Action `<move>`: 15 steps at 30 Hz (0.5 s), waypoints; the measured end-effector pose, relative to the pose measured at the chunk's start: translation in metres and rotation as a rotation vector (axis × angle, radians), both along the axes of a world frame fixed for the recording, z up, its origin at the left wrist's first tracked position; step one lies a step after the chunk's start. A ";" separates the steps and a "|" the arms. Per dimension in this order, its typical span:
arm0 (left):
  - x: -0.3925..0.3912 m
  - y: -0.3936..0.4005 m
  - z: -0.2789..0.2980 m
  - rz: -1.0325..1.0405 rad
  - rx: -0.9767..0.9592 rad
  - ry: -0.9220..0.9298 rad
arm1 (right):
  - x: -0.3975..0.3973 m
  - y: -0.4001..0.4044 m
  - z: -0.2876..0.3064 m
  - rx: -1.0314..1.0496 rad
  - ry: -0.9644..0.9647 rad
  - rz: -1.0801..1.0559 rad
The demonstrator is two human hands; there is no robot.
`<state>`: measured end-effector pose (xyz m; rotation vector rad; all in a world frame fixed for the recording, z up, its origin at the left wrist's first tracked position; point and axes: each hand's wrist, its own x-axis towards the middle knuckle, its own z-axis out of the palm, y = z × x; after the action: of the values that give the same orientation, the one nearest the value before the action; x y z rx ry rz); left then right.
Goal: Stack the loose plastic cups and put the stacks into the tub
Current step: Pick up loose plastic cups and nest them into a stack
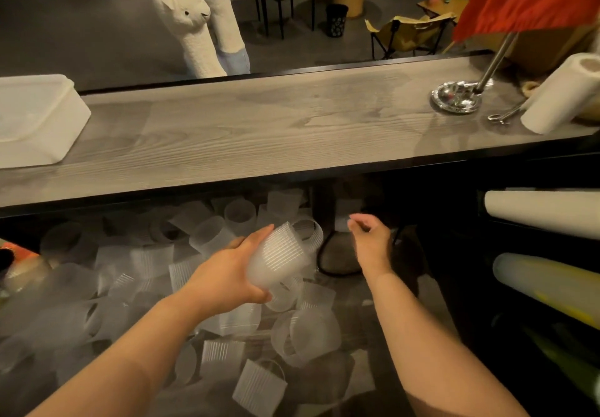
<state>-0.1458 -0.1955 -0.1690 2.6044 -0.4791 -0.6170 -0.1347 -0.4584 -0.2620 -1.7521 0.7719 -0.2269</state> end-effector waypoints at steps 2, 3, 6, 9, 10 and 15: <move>-0.005 -0.004 0.000 -0.023 -0.004 -0.012 | -0.023 0.000 0.018 0.015 -0.081 -0.069; -0.007 -0.005 0.000 -0.030 -0.006 -0.017 | -0.034 0.001 0.027 0.057 -0.132 -0.104; -0.014 -0.006 0.001 -0.043 -0.014 -0.030 | -0.069 0.007 0.059 0.236 -0.272 -0.092; -0.022 -0.004 0.006 -0.057 -0.033 -0.058 | -0.096 0.017 0.081 0.310 -0.322 0.055; -0.024 -0.003 0.007 -0.063 -0.046 -0.066 | -0.101 0.021 0.086 0.301 -0.324 0.101; -0.039 0.006 0.014 -0.082 -0.139 -0.080 | -0.114 0.041 0.102 0.242 -0.302 0.207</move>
<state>-0.1848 -0.1899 -0.1551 2.4942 -0.6341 -0.4889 -0.2487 -0.4175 -0.1596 -1.5102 0.3788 -0.2400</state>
